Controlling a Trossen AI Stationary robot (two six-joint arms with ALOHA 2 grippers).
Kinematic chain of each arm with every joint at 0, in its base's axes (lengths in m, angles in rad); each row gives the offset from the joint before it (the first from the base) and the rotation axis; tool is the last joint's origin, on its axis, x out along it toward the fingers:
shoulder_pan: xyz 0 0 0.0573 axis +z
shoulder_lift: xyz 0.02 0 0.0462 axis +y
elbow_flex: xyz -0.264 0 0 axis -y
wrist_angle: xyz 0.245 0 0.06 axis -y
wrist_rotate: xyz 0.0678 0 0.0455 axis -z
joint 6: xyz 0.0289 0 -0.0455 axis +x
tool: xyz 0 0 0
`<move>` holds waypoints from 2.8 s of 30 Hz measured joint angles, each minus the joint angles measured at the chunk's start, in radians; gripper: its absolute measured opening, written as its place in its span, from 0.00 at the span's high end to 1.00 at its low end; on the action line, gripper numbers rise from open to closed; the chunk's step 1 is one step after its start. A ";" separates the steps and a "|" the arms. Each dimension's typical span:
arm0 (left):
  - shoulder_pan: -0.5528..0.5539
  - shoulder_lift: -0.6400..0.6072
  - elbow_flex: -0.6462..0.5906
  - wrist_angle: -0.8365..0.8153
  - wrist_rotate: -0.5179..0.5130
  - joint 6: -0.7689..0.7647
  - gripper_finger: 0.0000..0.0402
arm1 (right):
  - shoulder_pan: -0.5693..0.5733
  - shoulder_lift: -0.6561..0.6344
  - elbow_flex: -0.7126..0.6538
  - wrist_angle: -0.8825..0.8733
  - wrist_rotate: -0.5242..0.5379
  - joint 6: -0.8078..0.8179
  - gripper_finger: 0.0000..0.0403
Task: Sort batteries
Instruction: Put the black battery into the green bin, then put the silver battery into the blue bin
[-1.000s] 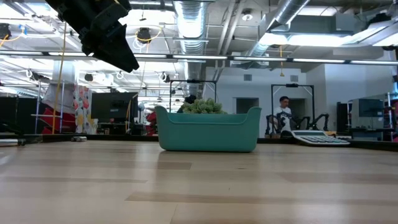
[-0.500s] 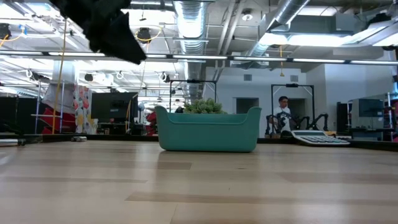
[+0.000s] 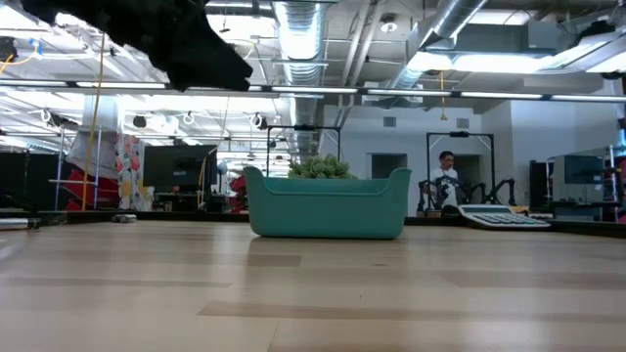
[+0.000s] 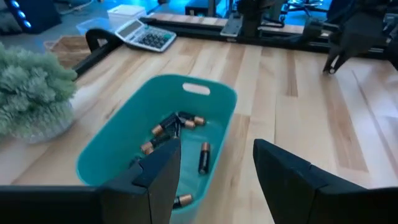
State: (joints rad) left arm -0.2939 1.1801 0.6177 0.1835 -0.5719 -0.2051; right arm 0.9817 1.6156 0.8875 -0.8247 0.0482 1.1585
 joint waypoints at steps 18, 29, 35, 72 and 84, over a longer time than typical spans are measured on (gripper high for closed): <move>-0.005 0.000 -0.030 0.010 0.001 -0.065 0.51 | -0.070 -0.249 0.001 0.128 0.576 -0.185 0.93; -0.006 -0.059 -0.030 0.009 -0.002 -0.045 0.51 | -0.328 -0.268 0.001 0.507 0.634 -0.708 0.93; -0.006 -0.141 -0.029 -0.088 -0.069 -0.034 0.51 | -0.486 -0.252 0.001 0.784 0.539 -0.992 0.93; 0.384 -0.228 -0.029 -0.839 -0.256 -0.754 0.52 | -1.029 -0.054 0.001 1.081 0.212 -1.296 0.39; 0.843 -0.102 -0.029 -0.700 0.002 -0.494 0.55 | -1.163 -0.191 -0.183 1.370 0.118 -1.269 0.40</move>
State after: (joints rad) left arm 0.5496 1.0776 0.5892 -0.5161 -0.5702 -0.6989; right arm -0.1813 1.4246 0.7049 0.5454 0.1665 -0.1109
